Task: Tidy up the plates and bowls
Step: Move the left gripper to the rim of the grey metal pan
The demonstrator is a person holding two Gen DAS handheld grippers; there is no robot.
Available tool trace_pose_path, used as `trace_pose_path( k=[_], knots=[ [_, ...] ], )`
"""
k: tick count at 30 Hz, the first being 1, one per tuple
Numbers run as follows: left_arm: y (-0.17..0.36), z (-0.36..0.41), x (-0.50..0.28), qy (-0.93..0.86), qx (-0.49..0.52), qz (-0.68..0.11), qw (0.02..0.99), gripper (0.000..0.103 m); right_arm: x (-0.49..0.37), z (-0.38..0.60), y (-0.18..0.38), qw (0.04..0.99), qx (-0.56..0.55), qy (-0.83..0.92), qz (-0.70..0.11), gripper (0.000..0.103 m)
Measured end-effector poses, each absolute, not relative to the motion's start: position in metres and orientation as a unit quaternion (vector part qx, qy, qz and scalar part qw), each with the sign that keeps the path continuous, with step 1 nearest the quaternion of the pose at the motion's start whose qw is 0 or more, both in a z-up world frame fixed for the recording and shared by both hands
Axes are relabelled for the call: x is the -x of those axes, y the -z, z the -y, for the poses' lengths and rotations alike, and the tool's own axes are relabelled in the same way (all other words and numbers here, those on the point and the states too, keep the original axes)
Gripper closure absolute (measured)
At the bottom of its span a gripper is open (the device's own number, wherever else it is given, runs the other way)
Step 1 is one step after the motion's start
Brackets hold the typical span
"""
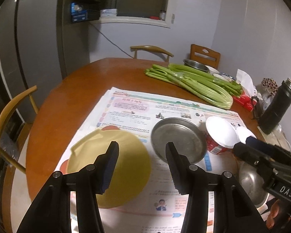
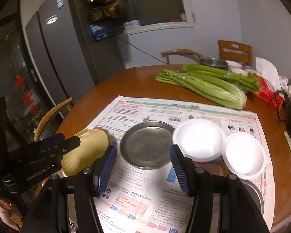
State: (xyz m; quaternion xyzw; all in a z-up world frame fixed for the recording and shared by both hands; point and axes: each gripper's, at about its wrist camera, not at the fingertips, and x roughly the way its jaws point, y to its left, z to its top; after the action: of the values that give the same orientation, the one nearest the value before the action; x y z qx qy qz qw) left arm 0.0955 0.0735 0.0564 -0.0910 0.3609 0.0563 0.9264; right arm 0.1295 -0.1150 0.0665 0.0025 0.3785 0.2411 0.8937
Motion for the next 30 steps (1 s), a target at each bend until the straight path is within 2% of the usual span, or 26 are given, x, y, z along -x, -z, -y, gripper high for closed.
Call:
trace_pose_path(
  k=[30],
  knots=[
    [-0.004, -0.06, -0.193, -0.002, 0.048, -0.448, 0.893, 0.051, -0.162, 0.116, 0.003, 0.858, -0.047, -0.205, -0.468, 0.046]
  ],
)
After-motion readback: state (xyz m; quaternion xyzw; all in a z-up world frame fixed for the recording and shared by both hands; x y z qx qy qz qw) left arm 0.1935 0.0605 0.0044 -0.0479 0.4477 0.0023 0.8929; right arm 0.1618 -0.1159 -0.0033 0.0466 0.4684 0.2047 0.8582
